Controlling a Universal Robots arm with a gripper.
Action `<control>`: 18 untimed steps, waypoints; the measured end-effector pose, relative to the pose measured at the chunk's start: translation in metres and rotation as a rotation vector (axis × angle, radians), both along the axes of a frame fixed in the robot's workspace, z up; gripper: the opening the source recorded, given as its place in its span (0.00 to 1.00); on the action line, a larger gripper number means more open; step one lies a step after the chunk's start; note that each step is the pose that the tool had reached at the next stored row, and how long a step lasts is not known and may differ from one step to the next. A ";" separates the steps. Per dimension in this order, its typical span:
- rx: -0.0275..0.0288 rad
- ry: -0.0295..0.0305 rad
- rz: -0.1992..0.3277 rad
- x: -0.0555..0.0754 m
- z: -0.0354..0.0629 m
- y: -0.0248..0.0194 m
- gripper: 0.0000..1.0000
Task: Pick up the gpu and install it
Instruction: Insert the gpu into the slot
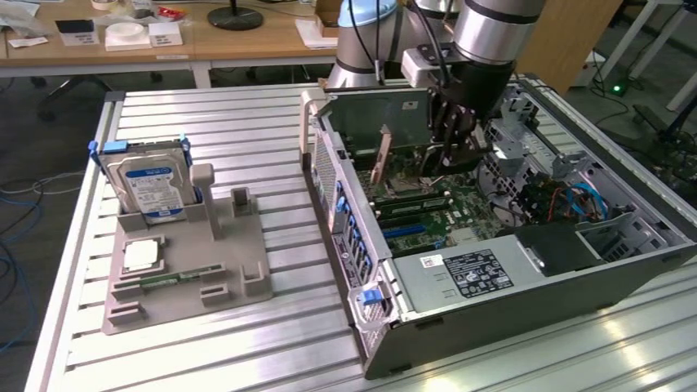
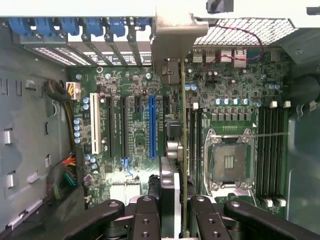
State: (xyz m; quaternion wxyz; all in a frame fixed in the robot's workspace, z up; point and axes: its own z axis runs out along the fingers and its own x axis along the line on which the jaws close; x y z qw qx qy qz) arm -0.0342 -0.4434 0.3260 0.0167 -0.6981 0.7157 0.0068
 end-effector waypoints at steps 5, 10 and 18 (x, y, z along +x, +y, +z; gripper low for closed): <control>-0.0002 0.0001 0.000 -0.001 -0.0033 -0.0052 0.28; -0.0003 -0.0001 0.000 -0.002 -0.0065 -0.0120 0.28; -0.0006 0.0000 0.000 -0.007 -0.0207 -0.0121 0.28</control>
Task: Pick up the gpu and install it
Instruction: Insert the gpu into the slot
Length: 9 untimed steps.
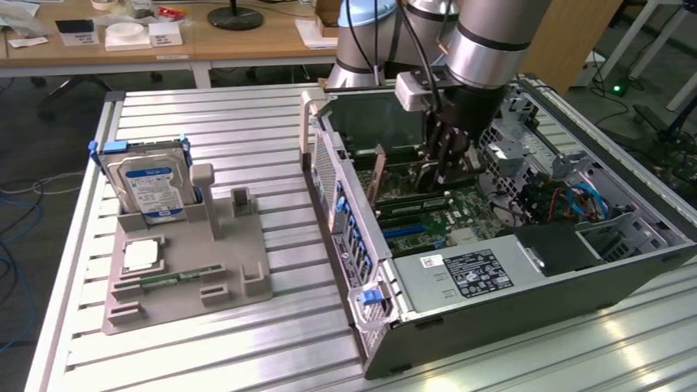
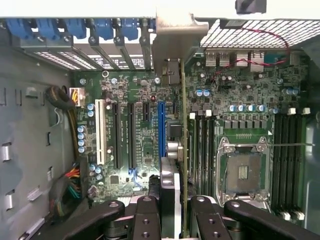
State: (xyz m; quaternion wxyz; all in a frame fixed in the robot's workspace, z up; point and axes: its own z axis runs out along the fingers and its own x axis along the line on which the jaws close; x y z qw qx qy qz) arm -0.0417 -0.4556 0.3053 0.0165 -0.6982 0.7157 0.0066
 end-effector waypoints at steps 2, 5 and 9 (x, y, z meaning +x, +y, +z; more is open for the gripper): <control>0.0000 0.0000 0.000 0.000 -0.0037 0.0000 0.28; -0.0001 0.0001 0.000 -0.001 -0.0091 0.0000 0.28; -0.0001 -0.0073 0.000 -0.002 -0.0152 0.0000 0.28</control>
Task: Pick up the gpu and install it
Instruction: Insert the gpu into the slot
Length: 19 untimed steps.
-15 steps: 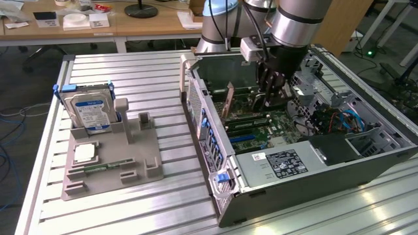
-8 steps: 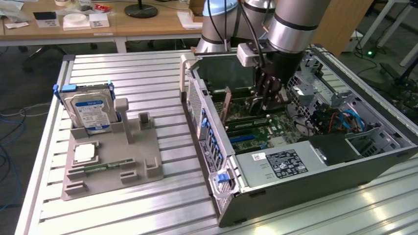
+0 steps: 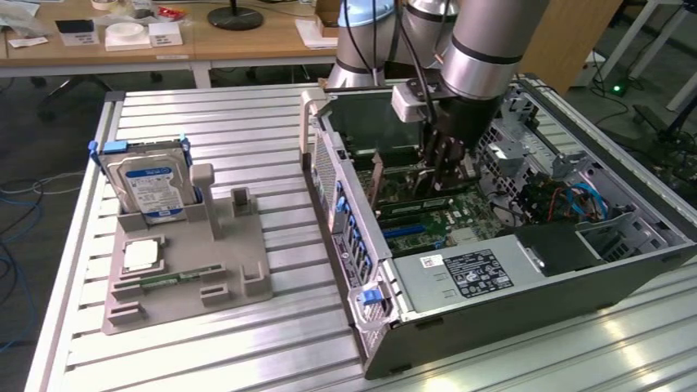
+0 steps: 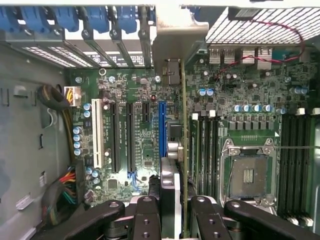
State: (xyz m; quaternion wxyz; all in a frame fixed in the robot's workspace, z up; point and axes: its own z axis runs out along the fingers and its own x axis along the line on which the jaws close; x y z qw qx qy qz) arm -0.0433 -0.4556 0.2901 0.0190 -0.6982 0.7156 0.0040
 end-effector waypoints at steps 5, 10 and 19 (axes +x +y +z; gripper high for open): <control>0.0001 0.0000 0.000 -0.001 -0.0080 -0.0001 0.28; 0.0001 -0.0001 0.000 -0.007 -0.0125 -0.0006 0.28; 0.0001 -0.0001 0.000 -0.008 -0.0261 -0.0034 0.28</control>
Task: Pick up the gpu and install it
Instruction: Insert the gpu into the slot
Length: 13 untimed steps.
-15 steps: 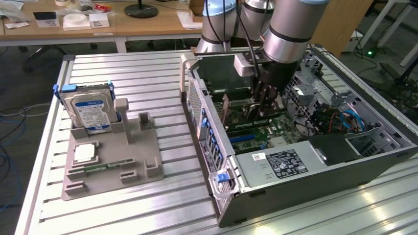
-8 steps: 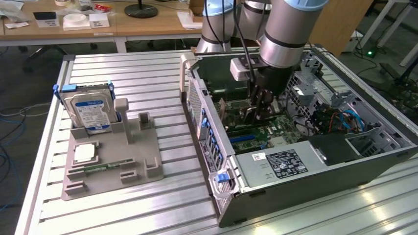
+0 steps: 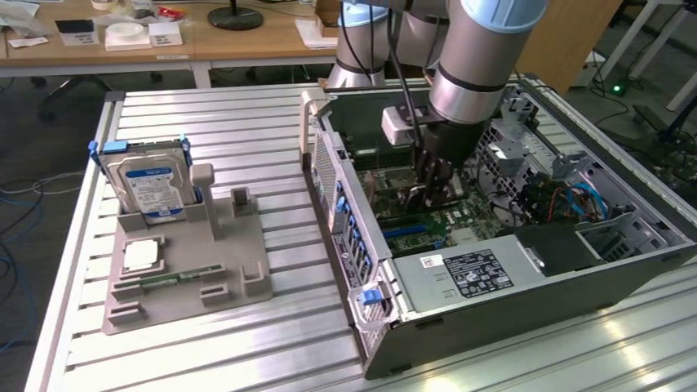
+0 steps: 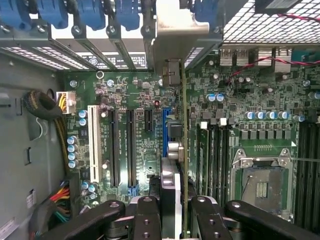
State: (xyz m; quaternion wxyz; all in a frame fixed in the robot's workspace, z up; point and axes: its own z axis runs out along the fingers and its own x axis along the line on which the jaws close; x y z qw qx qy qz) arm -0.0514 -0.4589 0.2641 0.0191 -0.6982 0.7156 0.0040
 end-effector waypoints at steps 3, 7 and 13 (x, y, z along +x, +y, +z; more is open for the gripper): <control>-0.0001 0.0001 0.000 0.000 -0.0017 -0.0015 0.28; 0.0002 -0.0001 0.000 0.000 -0.0045 -0.0045 0.28; 0.0000 0.0001 0.000 -0.003 -0.0092 -0.0045 0.28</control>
